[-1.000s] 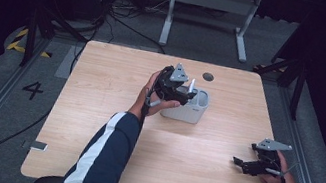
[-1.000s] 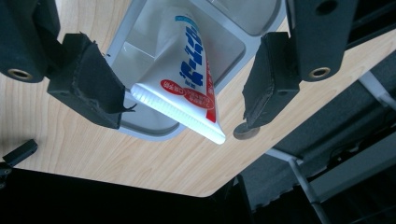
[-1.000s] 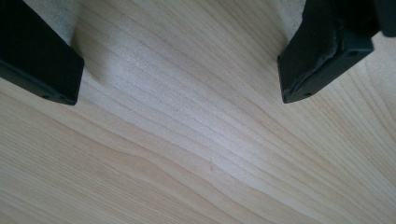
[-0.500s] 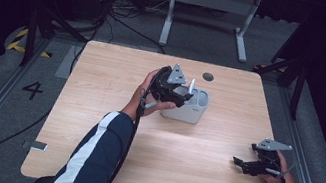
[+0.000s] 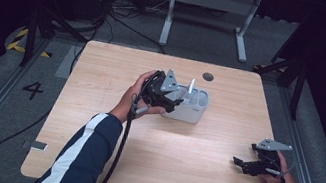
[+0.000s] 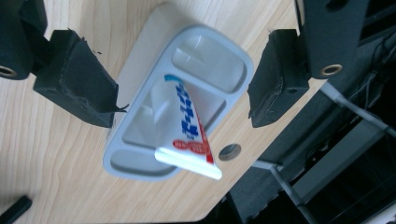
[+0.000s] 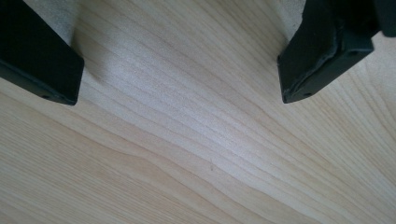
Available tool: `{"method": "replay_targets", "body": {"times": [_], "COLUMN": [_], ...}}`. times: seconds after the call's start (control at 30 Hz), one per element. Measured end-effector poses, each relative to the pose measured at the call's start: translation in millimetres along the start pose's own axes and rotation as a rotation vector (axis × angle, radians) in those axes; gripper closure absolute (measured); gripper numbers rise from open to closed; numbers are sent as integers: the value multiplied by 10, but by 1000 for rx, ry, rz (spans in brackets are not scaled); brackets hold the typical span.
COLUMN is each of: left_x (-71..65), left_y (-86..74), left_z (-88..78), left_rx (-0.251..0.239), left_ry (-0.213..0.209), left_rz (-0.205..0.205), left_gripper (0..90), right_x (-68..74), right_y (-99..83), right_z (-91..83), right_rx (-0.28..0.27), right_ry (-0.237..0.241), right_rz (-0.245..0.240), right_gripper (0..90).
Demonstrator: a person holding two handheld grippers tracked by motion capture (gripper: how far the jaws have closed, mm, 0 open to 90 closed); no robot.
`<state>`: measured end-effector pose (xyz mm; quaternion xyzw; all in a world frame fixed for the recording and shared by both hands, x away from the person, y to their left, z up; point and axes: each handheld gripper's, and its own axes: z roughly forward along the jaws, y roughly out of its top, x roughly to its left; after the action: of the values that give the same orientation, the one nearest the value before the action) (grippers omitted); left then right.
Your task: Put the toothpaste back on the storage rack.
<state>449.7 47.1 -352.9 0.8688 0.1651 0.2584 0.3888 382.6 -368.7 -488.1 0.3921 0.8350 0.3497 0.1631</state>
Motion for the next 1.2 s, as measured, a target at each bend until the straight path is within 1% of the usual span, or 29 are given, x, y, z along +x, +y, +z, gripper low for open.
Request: {"method": "replay_targets", "body": {"times": [0.03,0.07,0.1,0.17,0.27,0.33,0.37,0.5,0.67,0.7,0.77,0.83,0.93,0.97,1.0,1.17,1.2], "left_x": [-11,-31,-32,-50,-67,-86,-88,-98,-102,-109,-112,-121,-138,-149,-150,-184,-190], "left_y": [-17,-37,-47,-79,-150,-206,-231,-339,-470,-497,-553,-610,-683,-712,-730,-885,-913], "left_z": [-16,-29,-40,-66,-100,-127,-140,-187,-241,-245,-258,-268,-289,-294,-298,-311,-315], "left_rx": [11,17,26,44,57,64,68,83,122,126,143,150,173,173,175,205,215], "left_ry": [4,4,7,16,19,19,22,21,20,23,36,37,38,39,38,34,33], "left_rz": [12,13,27,42,58,47,55,49,54,50,59,57,66,57,62,54,57], "left_gripper": [239,234,233,226,223,222,222,223,222,223,222,222,223,222,222,223,223], "right_x": [0,0,0,0,1,1,1,1,2,2,2,2,2,3,3,5,5], "right_y": [0,0,0,0,0,0,0,-1,-1,-1,-1,-1,-1,-1,-1,-2,-2], "right_z": [0,0,0,0,0,0,0,0,0,0,0,0,-1,-1,-1,0,0], "right_rx": [0,0,0,0,0,0,0,0,0,0,0,0,0,0,0,-2,-2], "right_ry": [0,0,0,0,-1,-1,-1,-1,-2,-2,-2,-2,-2,-2,-2,-3,-3], "right_rz": [0,0,0,0,1,1,1,1,2,2,2,2,2,2,2,3,3], "right_gripper": [5,5,5,5,5,5,5,5,5,5,5,5,5,5,5,5,5]}}
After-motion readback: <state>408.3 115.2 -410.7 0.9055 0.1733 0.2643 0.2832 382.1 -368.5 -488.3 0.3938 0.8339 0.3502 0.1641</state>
